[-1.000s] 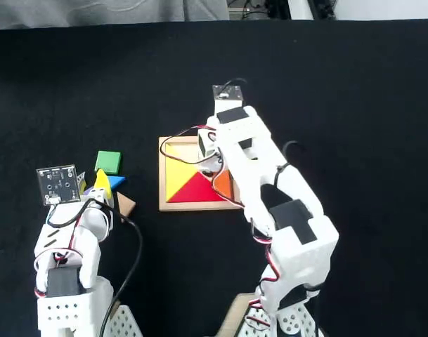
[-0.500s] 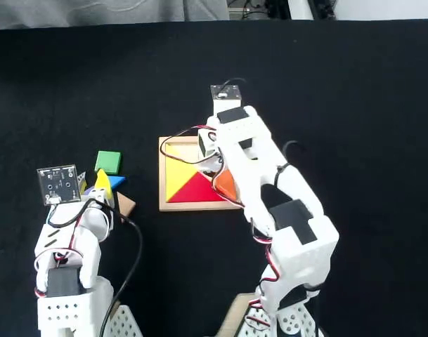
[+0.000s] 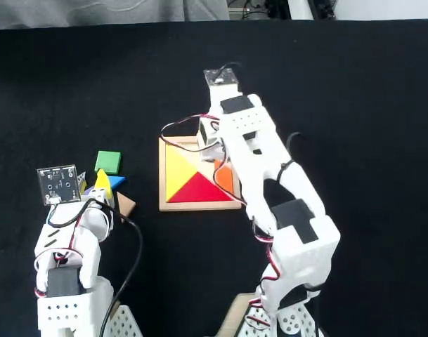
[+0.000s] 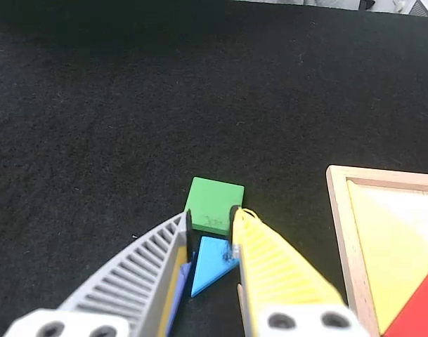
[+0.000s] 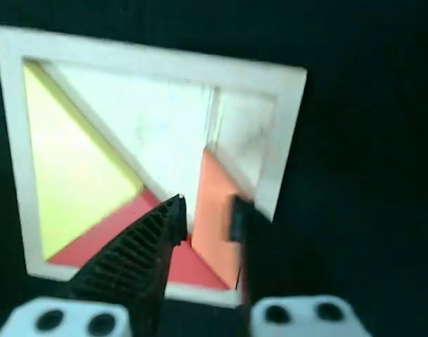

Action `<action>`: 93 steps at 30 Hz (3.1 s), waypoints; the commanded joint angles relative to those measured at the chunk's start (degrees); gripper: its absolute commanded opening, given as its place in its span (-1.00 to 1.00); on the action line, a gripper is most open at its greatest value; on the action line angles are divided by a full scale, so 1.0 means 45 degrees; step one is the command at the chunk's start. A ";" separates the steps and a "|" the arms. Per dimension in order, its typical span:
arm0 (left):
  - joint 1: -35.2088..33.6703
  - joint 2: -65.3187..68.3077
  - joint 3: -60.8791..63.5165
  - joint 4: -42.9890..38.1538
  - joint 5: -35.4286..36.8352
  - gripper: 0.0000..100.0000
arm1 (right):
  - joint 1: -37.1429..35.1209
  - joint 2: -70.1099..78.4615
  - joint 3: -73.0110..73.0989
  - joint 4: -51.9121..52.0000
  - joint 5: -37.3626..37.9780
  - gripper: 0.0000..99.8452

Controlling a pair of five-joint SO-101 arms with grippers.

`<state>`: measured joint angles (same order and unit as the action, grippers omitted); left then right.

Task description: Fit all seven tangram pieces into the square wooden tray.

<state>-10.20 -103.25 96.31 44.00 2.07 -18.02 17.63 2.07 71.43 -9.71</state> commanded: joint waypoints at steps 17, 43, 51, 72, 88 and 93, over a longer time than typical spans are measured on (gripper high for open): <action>0.0166 -0.0039 0.0264 -0.0215 -0.0117 -0.77 | 0.0488 0.2530 -0.2413 -0.0860 0.1485 -0.98; -0.1788 0.0059 -0.2354 0.4122 -0.3067 -0.60 | 0.2090 -0.7199 0.9328 -0.9651 0.1504 -0.97; -0.1748 0.0059 -0.3683 0.5333 -0.3946 -0.60 | 0.2110 -0.7433 0.9856 -1.0139 0.1504 -0.97; 0.3214 1.1507 -0.7160 0.1856 -0.0762 -0.60 | 0.2110 -0.7433 0.9993 -1.0178 0.1543 -0.97; 0.2764 1.8481 -0.9602 0.1114 0.1973 -0.60 | 0.2657 -0.6535 1.0520 -1.1956 0.3321 -0.97; 0.2667 1.8716 -0.9563 0.1114 0.1915 -0.60 | 0.2657 -0.6535 1.0520 -1.1956 0.3360 -0.97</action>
<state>2.73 -19.21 56.04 49.98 10.42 -6.51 -11.56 49.80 18.77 4.79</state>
